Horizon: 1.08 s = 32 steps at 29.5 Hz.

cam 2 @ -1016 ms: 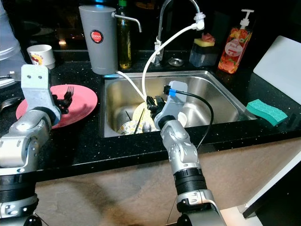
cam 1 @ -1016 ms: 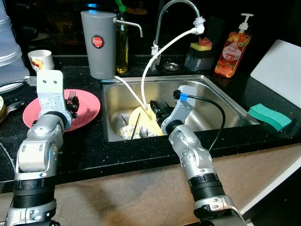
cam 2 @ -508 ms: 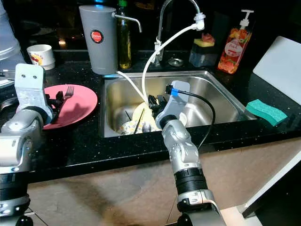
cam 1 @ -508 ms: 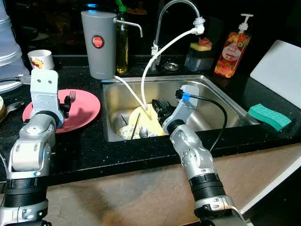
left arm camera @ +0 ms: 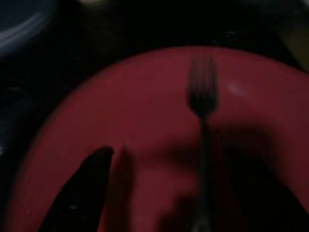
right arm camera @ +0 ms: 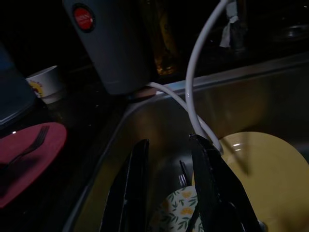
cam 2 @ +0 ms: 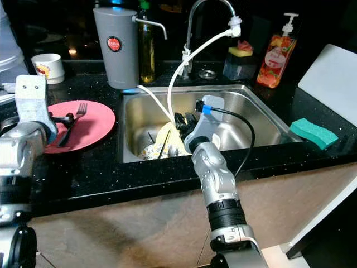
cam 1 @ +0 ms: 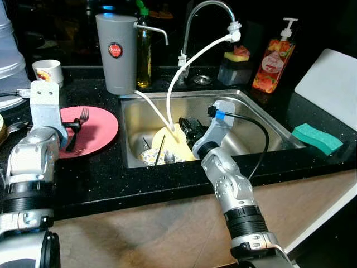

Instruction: Kitchen organization

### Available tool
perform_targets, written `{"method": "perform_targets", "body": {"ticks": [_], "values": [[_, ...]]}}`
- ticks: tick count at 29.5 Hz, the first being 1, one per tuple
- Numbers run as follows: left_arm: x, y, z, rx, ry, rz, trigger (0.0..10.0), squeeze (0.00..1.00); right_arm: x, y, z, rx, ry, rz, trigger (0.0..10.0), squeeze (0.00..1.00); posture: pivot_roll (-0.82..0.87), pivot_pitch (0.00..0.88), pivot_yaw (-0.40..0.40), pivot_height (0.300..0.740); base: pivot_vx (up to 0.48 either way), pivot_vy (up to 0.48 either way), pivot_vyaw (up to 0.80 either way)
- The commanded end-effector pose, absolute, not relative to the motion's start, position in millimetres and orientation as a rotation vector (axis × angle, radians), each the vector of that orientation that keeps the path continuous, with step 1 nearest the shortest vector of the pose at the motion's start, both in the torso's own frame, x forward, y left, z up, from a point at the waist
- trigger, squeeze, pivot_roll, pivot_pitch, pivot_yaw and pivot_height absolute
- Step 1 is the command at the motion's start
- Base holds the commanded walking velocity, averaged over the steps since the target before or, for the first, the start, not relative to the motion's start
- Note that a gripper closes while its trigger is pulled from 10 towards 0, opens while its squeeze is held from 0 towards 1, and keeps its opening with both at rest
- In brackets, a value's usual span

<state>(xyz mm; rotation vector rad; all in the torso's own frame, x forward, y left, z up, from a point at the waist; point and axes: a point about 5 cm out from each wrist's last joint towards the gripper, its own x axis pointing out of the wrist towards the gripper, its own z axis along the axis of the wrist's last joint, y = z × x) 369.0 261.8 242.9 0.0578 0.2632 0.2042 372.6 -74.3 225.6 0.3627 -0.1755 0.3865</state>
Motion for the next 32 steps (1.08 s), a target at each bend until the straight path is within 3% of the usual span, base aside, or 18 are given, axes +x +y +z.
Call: {"method": "perform_targets", "body": {"ticks": [1,5,6,7,9,11,12,13,19,32], "values": [[370,262,238,0.06,0.307,0.182,10.0,1.0,374,-74,228,0.343,-0.17,0.398,10.0,0.0,0.05,0.052,-0.064,0.74,0.0,0.0,0.0],[375,259,231,0.044,0.348,0.132,10.0,1.0,374,-74,230,0.339,-0.174,0.404,10.0,0.0,0.04,0.055,-0.06,0.74,0.0,0.0,0.0],[377,259,231,0.048,0.353,0.118,10.0,0.78,374,-74,231,0.339,-0.176,0.406,10.0,0.0,0.04,0.055,-0.06,0.74,0.0,0.0,0.0],[380,259,233,0.038,0.352,0.107,10.0,0.0,374,-74,232,0.339,-0.178,0.409,10.0,0.0,0.04,0.055,-0.06,0.74,0.0,0.0,0.0],[383,260,235,0.047,0.367,0.084,10.0,0.0,374,-73,233,0.342,-0.18,0.415,10.0,0.0,0.04,0.055,-0.06,0.74,0.0,0.0,0.0],[384,261,234,0.067,0.4,0.076,6.1,0.0,374,-72,233,0.348,-0.179,0.42,10.0,0.0,0.04,0.055,-0.06,0.74,0.0,0.0,0.0],[384,261,234,0.067,0.4,0.076,6.1,0.0,374,-72,233,0.348,-0.179,0.42,10.0,0.0,0.04,0.055,-0.06,0.74,0.0,0.0,0.0],[383,266,228,0.128,0.456,0.091,0.0,0.0,374,-71,233,0.354,-0.174,0.426,10.0,0.0,0.04,0.055,-0.06,0.74,0.0,0.0,0.0],[379,274,216,0.195,0.564,0.113,0.0,0.0,374,-69,232,0.371,-0.161,0.436,10.0,0.0,0.05,0.055,-0.056,0.74,0.0,0.0,0.0],[383,277,225,0.161,0.54,0.112,0.0,0.0,374,-69,230,0.387,-0.143,0.438,10.0,0.0,0.05,0.054,-0.055,0.74,0.0,0.0,0.0]]}}
